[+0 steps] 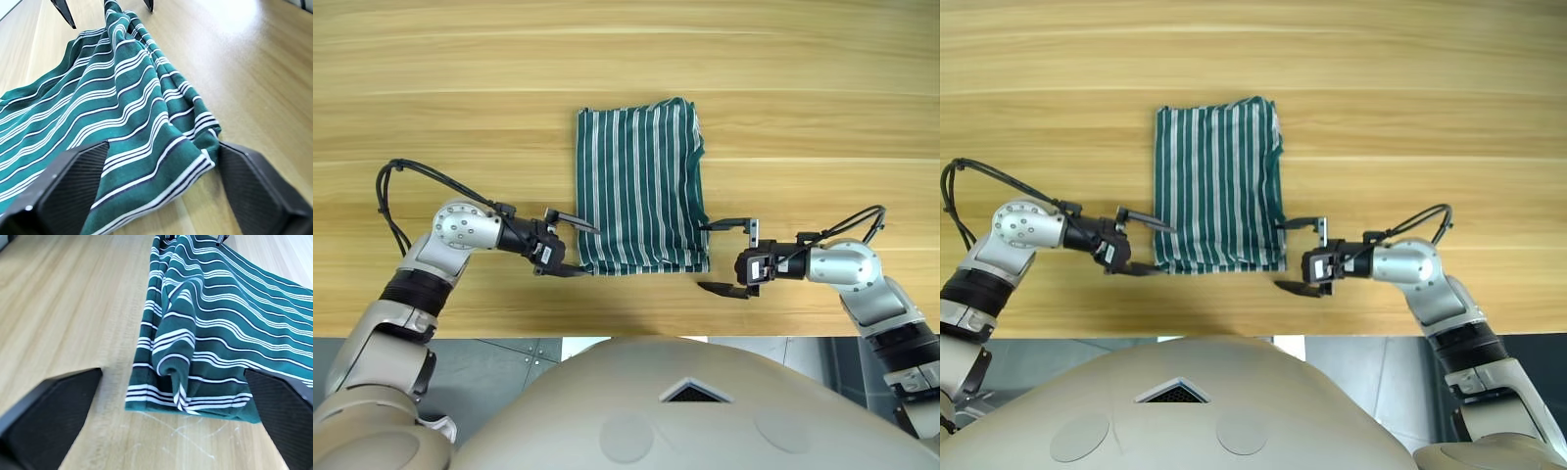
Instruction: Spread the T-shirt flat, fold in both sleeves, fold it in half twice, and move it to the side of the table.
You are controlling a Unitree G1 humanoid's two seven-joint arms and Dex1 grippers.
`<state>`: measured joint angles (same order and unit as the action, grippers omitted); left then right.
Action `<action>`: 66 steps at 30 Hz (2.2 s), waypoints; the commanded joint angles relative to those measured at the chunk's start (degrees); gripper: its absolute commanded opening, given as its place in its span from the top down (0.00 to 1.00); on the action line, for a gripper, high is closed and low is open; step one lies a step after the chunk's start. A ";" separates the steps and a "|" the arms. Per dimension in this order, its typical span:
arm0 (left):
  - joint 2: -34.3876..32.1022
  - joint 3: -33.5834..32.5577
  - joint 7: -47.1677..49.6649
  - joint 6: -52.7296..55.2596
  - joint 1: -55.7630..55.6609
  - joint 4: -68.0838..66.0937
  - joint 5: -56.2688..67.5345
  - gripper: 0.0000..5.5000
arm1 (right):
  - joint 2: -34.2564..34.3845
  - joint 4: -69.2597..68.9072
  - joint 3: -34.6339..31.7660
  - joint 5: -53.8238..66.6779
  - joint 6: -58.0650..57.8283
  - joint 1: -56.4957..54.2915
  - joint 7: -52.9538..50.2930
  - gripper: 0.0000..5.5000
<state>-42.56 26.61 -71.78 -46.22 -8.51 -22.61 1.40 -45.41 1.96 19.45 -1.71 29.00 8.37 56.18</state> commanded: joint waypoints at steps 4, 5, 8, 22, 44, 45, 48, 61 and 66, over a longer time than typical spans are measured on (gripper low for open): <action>-1.39 1.30 -1.92 -0.15 -0.43 -1.38 -1.90 0.49 | -0.55 2.86 0.65 -2.94 -1.25 -0.32 -0.30 0.27; -1.38 1.32 -1.95 -0.22 -0.47 -1.52 -1.93 0.53 | -0.61 2.99 0.62 -2.94 -1.25 -0.35 -0.33 0.31; -1.27 1.43 -2.00 -0.46 -0.55 -1.82 -1.90 0.62 | -0.67 3.18 0.61 -2.92 -1.23 -0.43 -0.42 0.40; -0.88 1.67 -1.28 -0.65 -0.41 -1.93 -2.12 0.96 | 0.51 3.45 1.30 -2.64 -1.31 -1.41 -0.55 0.87; -6.23 -0.86 -8.13 2.62 3.05 9.54 12.27 0.96 | -8.02 -10.53 -5.23 11.75 -0.24 7.94 6.09 0.99; -7.43 -1.10 -9.44 3.17 4.27 11.70 14.68 0.96 | -8.85 -11.80 -6.17 13.20 0.02 9.23 6.61 0.99; -10.68 -3.00 -12.73 4.90 8.14 17.58 22.72 0.96 | -10.56 -14.70 -8.53 16.76 0.62 12.11 7.81 0.99; -1.46 -9.78 -10.52 11.71 3.80 11.88 24.59 0.96 | -5.08 -13.49 -10.33 17.16 -1.11 8.27 6.60 0.99; 3.75 -12.72 -7.97 11.92 -0.36 2.29 22.23 0.96 | 2.25 -6.29 -9.54 11.59 -4.34 -2.54 0.65 0.99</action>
<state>-39.89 15.47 -80.34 -34.56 -6.91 -17.95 24.37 -45.10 -6.81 9.75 11.79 25.88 9.61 58.70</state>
